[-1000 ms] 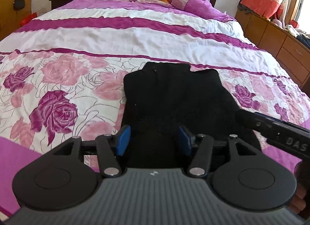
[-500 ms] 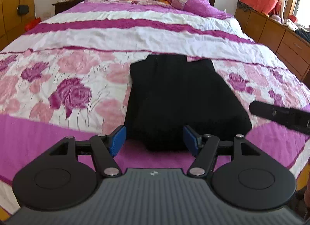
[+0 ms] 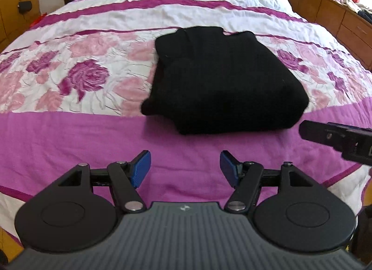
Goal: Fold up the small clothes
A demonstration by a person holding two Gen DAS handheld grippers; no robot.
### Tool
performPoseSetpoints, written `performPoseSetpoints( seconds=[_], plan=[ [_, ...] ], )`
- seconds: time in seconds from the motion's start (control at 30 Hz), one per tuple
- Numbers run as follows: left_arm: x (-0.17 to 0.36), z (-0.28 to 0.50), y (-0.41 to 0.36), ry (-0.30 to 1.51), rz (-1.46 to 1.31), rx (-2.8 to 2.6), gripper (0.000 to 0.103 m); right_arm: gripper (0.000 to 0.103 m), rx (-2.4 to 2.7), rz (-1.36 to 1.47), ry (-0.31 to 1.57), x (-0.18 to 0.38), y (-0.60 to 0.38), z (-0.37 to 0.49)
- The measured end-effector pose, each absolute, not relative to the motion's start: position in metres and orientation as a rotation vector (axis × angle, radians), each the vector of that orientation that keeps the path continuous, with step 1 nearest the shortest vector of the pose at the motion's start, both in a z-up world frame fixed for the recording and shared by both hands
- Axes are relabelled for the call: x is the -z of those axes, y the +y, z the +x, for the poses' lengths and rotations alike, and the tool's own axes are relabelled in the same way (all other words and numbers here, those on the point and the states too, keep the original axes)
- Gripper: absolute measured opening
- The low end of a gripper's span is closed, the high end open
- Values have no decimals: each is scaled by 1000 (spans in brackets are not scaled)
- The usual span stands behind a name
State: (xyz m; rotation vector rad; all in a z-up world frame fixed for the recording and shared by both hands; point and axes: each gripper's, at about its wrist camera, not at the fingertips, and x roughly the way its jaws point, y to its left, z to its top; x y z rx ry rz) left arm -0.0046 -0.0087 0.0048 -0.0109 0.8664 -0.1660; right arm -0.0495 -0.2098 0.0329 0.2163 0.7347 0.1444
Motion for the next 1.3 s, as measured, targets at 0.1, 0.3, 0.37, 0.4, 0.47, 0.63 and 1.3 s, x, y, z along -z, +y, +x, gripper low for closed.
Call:
performPoseSetpoints(
  seconds=[0.1,0.3,0.37,0.4,0.47,0.63,1.3],
  plan=[
    [0,-4,-15,871,-9,157,72,77,-139,192,731,-27,-209,-54],
    [8,-4,-20,853,-17,94,84,77,-116,140,709,-18,-205,-59],
    [10,-3,-22,861,-17,81,84,77,-97,147,710,-14,-206,-60],
    [10,-3,-23,862,-13,78,84,77,-91,154,707,-13,-207,-60],
    [12,-3,-25,860,1,67,85,77,-82,167,704,-10,-209,-61],
    [15,-3,-28,866,9,60,86,77,-73,184,720,-2,-209,-60],
    [16,-6,-28,858,-8,50,86,77,-65,197,725,2,-206,-61]
  ],
)
